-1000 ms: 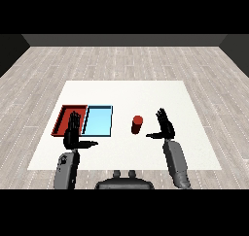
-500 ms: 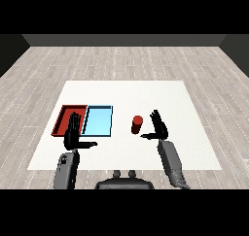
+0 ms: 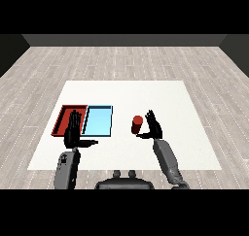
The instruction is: Pick the red can and put it in the red box
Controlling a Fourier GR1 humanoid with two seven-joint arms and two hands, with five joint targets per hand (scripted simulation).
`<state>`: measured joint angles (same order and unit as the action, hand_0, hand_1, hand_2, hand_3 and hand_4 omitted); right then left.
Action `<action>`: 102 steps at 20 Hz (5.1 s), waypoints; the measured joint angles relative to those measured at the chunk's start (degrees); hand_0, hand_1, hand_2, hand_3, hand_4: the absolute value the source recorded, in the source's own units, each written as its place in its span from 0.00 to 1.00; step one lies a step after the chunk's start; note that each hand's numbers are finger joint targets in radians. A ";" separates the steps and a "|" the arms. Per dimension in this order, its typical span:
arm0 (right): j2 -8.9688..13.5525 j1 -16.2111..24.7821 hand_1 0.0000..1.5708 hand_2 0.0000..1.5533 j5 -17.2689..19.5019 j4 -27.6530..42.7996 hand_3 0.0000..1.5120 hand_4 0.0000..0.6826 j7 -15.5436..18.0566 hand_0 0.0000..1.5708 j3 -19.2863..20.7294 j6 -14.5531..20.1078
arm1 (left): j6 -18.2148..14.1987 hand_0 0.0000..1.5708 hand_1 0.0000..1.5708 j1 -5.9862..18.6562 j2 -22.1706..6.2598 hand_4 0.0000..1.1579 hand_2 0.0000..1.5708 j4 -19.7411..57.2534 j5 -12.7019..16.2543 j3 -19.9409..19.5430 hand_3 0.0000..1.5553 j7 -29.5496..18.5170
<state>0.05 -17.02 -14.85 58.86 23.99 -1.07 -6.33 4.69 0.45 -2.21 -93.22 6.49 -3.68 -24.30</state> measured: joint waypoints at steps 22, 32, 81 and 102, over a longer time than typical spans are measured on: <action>0.01 -8.88 0.00 0.00 -4.86 -13.32 0.00 0.00 3.37 0.00 -3.47 4.74 | 1.67 0.00 0.00 -1.67 -0.37 0.00 0.00 -0.83 0.91 -0.19 0.00 -1.75; -0.04 -11.69 0.00 0.00 -7.88 -16.04 0.00 0.00 3.44 0.00 -6.54 6.65 | 1.82 0.00 0.00 -1.52 -0.47 0.00 0.00 -1.17 1.42 -0.50 0.00 -0.87; 0.14 -21.79 0.98 0.94 -8.81 -22.84 0.91 0.85 1.87 0.98 -16.72 26.49 | 1.07 0.00 0.00 0.17 -0.04 0.00 0.00 0.50 2.14 -0.60 0.00 -1.04; 2.87 -11.08 0.93 0.91 1.32 15.82 0.92 0.93 -7.93 0.93 -17.67 31.83 | -3.56 0.00 0.00 1.39 2.01 0.00 0.00 -6.87 -4.27 12.43 0.00 10.31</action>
<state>2.92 -28.10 -13.53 74.68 16.06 -18.74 25.50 1.13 1.84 -0.19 -100.09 2.22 8.75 -13.99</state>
